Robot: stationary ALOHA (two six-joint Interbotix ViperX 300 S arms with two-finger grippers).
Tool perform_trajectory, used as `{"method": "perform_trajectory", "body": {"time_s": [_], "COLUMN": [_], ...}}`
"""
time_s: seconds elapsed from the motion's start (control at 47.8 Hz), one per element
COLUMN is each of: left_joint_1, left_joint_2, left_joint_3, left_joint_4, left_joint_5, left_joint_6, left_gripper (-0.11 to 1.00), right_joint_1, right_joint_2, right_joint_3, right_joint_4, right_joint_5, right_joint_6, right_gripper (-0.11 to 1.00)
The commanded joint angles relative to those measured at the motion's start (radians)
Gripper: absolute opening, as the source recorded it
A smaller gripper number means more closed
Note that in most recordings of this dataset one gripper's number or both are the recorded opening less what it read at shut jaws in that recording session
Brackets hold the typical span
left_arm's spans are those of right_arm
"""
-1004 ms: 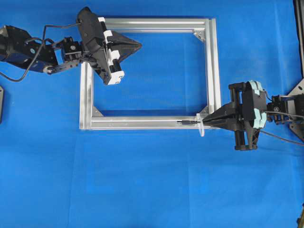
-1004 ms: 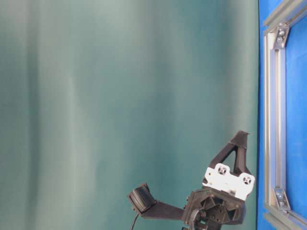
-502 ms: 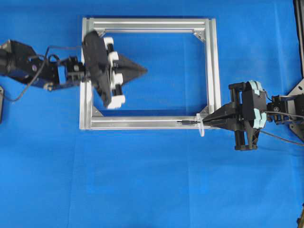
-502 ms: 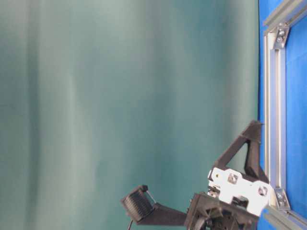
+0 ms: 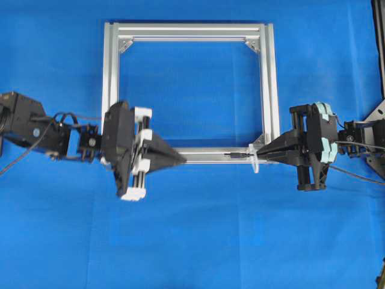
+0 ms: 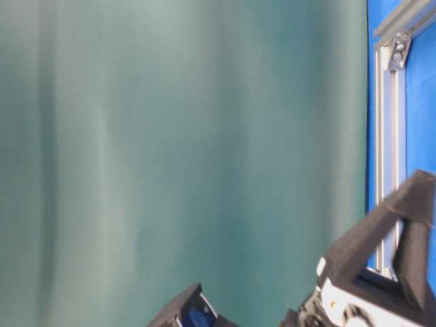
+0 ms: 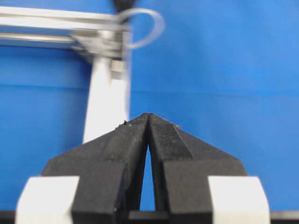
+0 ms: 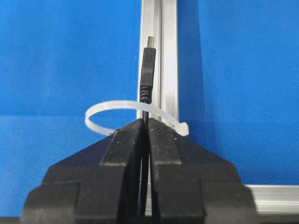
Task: Insert the wire through the string loop located on the right side.
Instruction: 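Move the open left gripper toward the plug emerging from the loop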
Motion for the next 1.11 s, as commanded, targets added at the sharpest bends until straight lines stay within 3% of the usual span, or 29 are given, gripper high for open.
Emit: {"method": "perform_trajectory", "body": {"time_s": [0.0,0.355,0.544,0.878,1.087], "left_joint_1": [-0.009,0.003,0.017,0.054,0.055], "left_joint_2": [-0.029,-0.009,0.043,0.160,0.179], "left_joint_3": [-0.008,-0.057,-0.167,-0.426,-0.462], "left_joint_4": [0.002,0.002,0.002,0.002,0.002], "left_joint_5": [0.006,0.021,0.049,0.238,0.285], "left_joint_6": [-0.003,-0.003,-0.003,0.012,0.014], "left_gripper": [0.00,0.00,0.00,0.00,0.00], "right_joint_1": [-0.002,-0.002,-0.002,-0.002,-0.002], "right_joint_2": [-0.006,-0.006,-0.006,-0.006,-0.006], "right_joint_3": [-0.017,-0.017,-0.017,-0.017,-0.017], "right_joint_4": [0.000,0.000,0.000,-0.002,-0.002], "right_joint_5": [-0.008,-0.006,-0.006,-0.005,-0.005], "right_joint_6": [-0.002,-0.002,-0.002,-0.002,-0.002], "right_gripper": [-0.04,-0.04,-0.04,-0.04,-0.04]}}
